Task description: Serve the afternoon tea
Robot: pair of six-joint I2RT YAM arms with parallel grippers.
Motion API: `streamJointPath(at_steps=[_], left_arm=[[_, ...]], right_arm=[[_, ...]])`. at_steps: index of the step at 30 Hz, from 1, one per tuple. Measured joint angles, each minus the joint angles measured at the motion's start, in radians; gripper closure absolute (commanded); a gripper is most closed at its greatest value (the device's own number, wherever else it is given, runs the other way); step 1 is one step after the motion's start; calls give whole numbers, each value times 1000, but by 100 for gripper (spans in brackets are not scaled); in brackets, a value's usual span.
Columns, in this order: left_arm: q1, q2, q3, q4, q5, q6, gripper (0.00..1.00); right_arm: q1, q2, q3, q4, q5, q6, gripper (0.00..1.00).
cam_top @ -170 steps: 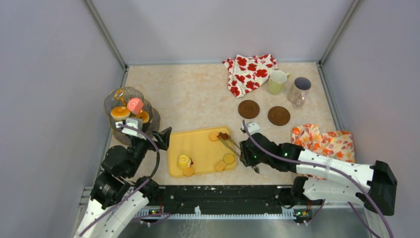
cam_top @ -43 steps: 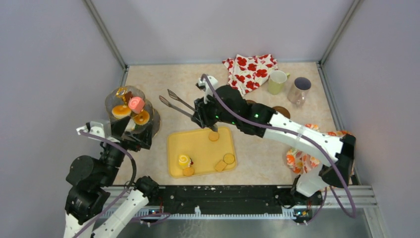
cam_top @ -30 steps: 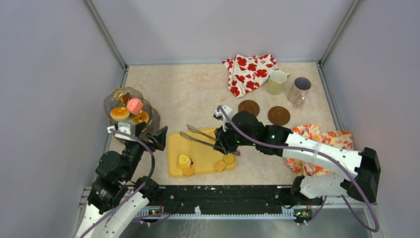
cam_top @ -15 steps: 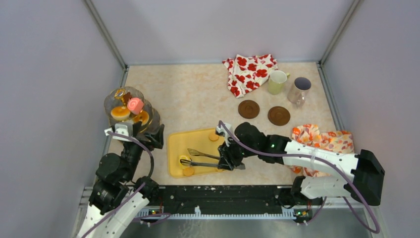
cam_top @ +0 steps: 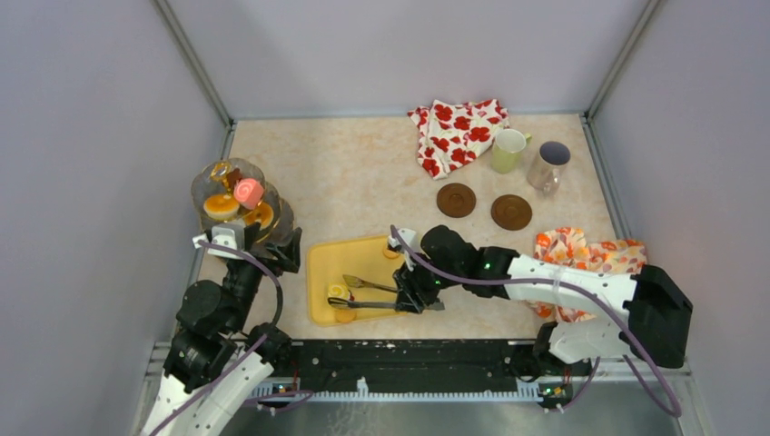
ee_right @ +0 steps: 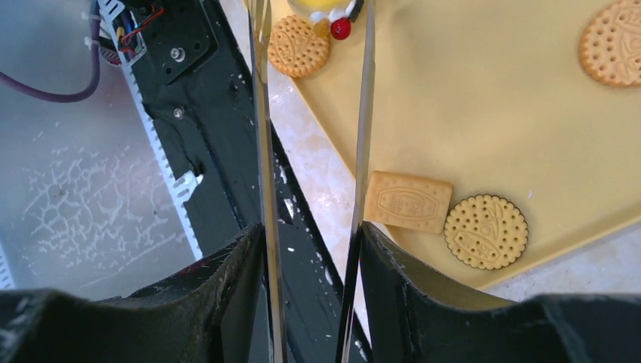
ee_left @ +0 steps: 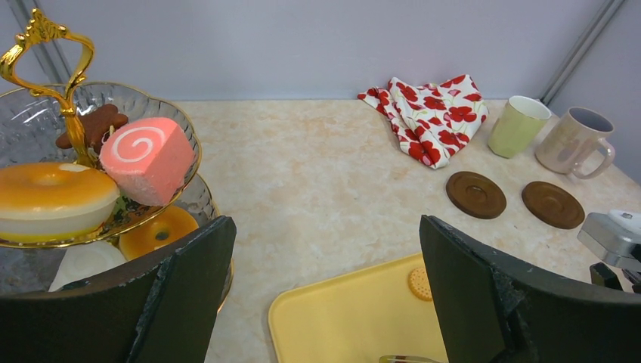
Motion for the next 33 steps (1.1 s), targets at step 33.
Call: streamJointPath(at_steps=[33], left_arm=[[0, 0, 0, 0, 0, 2, 1]], right_arm=[[1, 89, 0, 31, 11, -10, 60]])
